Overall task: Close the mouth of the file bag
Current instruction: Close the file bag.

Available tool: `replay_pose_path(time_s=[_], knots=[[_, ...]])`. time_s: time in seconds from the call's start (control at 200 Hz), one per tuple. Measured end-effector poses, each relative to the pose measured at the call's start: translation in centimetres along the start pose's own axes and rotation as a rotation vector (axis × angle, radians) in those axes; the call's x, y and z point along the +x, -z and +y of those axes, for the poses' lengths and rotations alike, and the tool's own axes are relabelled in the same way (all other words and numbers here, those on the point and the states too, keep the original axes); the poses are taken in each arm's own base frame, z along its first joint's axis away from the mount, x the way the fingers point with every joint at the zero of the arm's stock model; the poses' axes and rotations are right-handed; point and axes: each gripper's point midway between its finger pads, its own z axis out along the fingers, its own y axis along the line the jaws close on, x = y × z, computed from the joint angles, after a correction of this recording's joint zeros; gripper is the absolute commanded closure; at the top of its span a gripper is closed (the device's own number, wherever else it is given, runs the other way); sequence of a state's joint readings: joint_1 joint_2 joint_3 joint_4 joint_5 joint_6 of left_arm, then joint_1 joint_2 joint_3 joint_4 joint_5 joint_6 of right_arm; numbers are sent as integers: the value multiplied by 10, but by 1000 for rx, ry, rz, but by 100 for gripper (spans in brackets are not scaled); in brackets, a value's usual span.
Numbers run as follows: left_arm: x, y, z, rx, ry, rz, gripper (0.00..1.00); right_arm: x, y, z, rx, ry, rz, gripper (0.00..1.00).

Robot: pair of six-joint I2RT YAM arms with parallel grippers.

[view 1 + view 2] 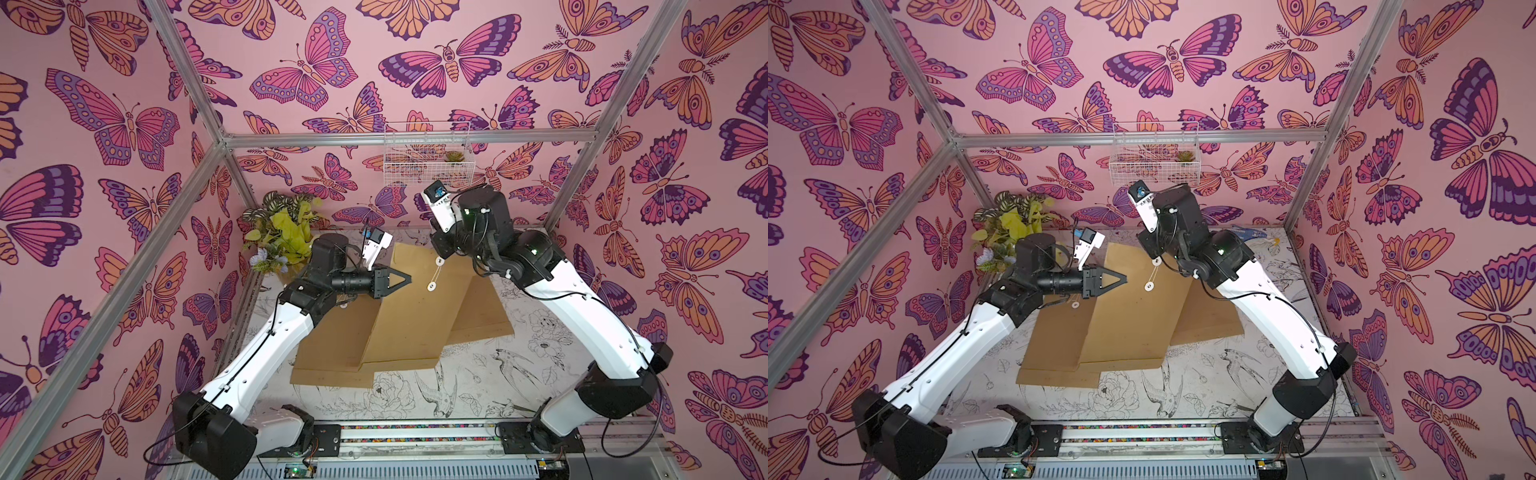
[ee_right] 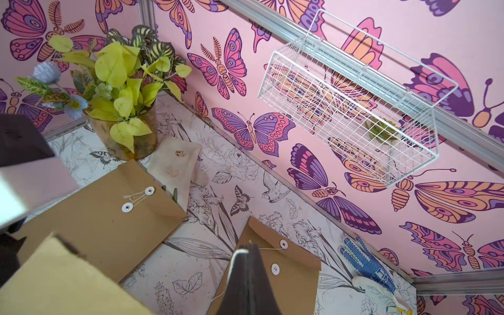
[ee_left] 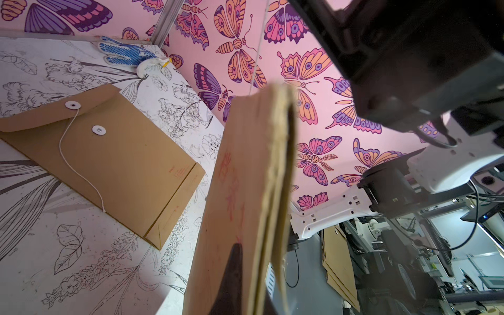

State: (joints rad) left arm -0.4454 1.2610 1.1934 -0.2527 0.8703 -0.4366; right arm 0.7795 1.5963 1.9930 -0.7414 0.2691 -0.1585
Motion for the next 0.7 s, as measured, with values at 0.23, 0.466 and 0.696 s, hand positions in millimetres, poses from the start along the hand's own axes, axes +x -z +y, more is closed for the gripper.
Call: replay_pose_path(time_s=[0.23,0.466,0.696], knots=[[-3,-3,17,-51,25,-4,100,2,12,22,-81,16,27,100],[-6,0,25,-80,33,-20,100,6,13,39,-171,-36,38,100],[-7,1,28,-95,41,-25,100,31,4,62,-267,-99,97,100]])
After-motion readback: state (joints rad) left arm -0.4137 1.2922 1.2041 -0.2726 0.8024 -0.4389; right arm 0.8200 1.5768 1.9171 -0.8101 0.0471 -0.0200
